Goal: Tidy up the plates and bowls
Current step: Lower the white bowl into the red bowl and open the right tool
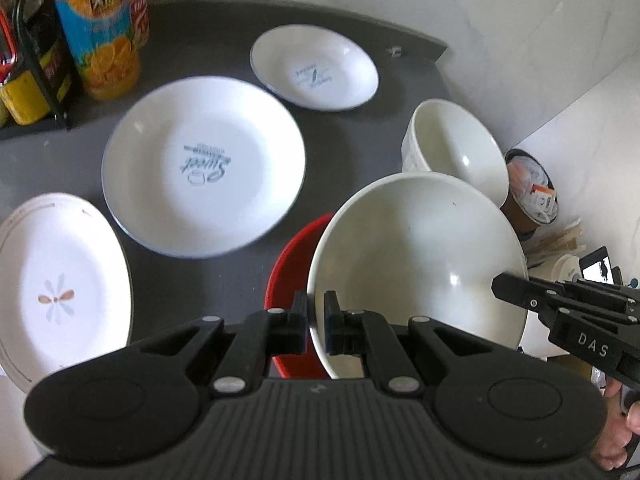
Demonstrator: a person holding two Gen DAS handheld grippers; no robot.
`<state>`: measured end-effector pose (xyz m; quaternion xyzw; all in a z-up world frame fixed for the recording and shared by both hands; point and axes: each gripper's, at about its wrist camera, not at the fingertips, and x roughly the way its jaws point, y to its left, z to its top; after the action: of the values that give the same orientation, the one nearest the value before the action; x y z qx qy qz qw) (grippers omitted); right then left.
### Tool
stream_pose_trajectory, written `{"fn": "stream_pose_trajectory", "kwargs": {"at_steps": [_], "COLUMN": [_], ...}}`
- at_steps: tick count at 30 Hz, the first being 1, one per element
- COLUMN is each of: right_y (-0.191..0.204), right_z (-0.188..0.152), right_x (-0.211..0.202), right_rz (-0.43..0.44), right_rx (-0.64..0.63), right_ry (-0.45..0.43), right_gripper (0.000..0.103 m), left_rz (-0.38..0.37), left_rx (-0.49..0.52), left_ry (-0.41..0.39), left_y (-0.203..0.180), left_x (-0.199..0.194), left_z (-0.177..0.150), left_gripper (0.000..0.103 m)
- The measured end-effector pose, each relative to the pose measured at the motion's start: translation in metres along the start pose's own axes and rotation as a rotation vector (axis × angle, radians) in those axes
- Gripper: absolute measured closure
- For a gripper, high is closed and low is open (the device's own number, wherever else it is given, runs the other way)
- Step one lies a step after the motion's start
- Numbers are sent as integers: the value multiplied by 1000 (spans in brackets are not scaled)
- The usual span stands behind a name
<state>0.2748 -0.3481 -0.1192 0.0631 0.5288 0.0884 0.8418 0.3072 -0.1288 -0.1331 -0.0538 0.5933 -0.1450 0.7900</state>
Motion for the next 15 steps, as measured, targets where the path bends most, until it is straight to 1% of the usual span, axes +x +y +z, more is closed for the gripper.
{"fn": "stream_pose_trajectory", "kwargs": {"at_steps": [8,12,14,15], "right_y": [4,9,10,11], "right_z": [-8,-9,-10,-11], "right_x": [12,17,20,21], "right_rz": [-29,-38,-38,-40], "right_rx": [1,-17,-26,-30], "right_ry": [28,37,39,39], "right_gripper": [92,89,88,86], "left_rz": [21,37,37,37], "left_rx": [5,18,11,3], "left_ry": [46,46,53,59], "left_y": [3,1,3,4], "left_x": [14,18,21,22], "left_z": [0,-1,-2,-2], "left_gripper": [97,97,97,97]}}
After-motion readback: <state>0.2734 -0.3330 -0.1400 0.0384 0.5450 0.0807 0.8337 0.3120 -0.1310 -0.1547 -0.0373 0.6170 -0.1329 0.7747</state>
